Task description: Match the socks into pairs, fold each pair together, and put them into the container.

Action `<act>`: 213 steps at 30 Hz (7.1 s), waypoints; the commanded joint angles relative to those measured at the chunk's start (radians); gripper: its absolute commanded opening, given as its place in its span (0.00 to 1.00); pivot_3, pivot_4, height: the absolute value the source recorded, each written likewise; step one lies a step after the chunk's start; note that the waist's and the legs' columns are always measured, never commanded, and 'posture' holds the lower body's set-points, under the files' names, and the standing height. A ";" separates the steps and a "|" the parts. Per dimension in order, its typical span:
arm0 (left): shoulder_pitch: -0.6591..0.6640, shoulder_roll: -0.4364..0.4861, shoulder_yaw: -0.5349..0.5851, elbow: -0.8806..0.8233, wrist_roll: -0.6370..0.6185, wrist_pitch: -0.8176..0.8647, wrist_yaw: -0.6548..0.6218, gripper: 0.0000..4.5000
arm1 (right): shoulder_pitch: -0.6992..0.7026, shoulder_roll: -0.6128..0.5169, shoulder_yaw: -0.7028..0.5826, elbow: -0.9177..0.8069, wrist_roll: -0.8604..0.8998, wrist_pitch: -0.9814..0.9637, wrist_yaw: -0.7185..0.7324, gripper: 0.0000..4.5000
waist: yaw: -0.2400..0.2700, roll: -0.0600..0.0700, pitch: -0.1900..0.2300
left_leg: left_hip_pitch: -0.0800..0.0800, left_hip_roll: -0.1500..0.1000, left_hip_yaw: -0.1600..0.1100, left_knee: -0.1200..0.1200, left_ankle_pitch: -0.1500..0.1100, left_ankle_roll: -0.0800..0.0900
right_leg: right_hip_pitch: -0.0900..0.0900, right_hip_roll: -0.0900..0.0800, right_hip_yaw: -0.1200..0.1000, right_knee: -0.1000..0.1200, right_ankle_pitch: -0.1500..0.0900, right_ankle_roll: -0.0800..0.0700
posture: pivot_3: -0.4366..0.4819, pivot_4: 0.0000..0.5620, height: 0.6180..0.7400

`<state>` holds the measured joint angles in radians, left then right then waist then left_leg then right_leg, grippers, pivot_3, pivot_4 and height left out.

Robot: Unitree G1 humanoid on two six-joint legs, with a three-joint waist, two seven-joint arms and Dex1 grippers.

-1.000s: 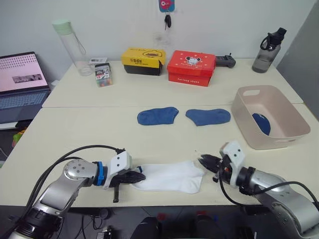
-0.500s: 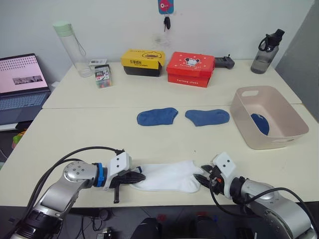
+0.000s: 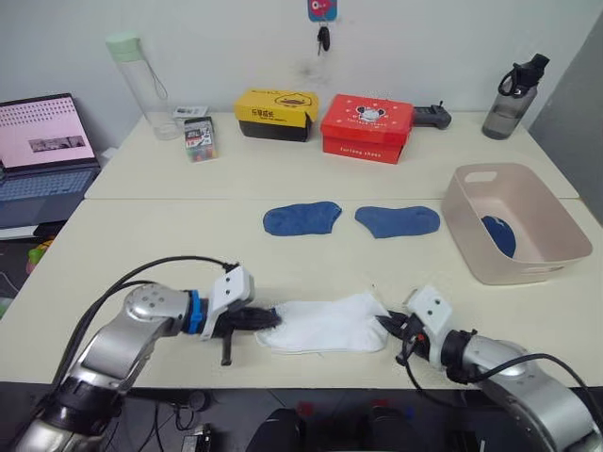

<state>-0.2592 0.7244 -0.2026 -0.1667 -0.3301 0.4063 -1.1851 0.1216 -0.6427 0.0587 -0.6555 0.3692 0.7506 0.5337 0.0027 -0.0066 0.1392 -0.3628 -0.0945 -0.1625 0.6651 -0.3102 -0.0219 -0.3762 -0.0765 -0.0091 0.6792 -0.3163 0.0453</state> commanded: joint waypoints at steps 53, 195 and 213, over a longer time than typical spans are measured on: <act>-0.082 0.036 0.156 0.028 -0.070 0.059 -0.014 0.00 | -0.571 0.146 0.137 0.057 0.271 0.414 -0.060 0.91 | -0.030 -0.001 0.002 | -0.003 0.001 -0.001 -0.001 0.000 0.000 | -0.007 0.001 0.001 0.002 0.000 0.000 | 0.48 0.27 0.88; -0.643 -0.430 0.034 0.339 0.000 0.108 0.144 0.19 | -0.674 0.155 -0.529 0.114 0.409 0.577 -0.163 0.00 | -0.033 -0.002 0.001 | -0.017 -0.001 -0.001 0.013 0.000 0.000 | -0.015 0.000 -0.001 0.008 0.002 0.002 | 0.48 0.27 0.88; -0.716 -0.452 -0.039 0.291 -0.003 0.127 0.046 0.99 | -0.646 -0.463 0.029 0.852 -0.664 -0.838 -0.089 0.00 | -0.034 -0.001 0.002 | -0.016 0.000 0.004 0.014 0.000 0.000 | -0.015 0.001 0.001 0.009 0.002 0.002 | 0.48 0.27 0.88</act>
<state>-0.9725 0.2707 -0.2452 0.1638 -0.3146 0.5336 -1.1331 -0.4989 -1.0973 0.0770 0.1493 -0.2154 0.0001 0.4961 -0.0314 -0.0080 0.1415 -0.3796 -0.0946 -0.1583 0.6786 -0.3101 -0.0218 -0.3916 -0.0754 -0.0076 0.6879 -0.3146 0.0474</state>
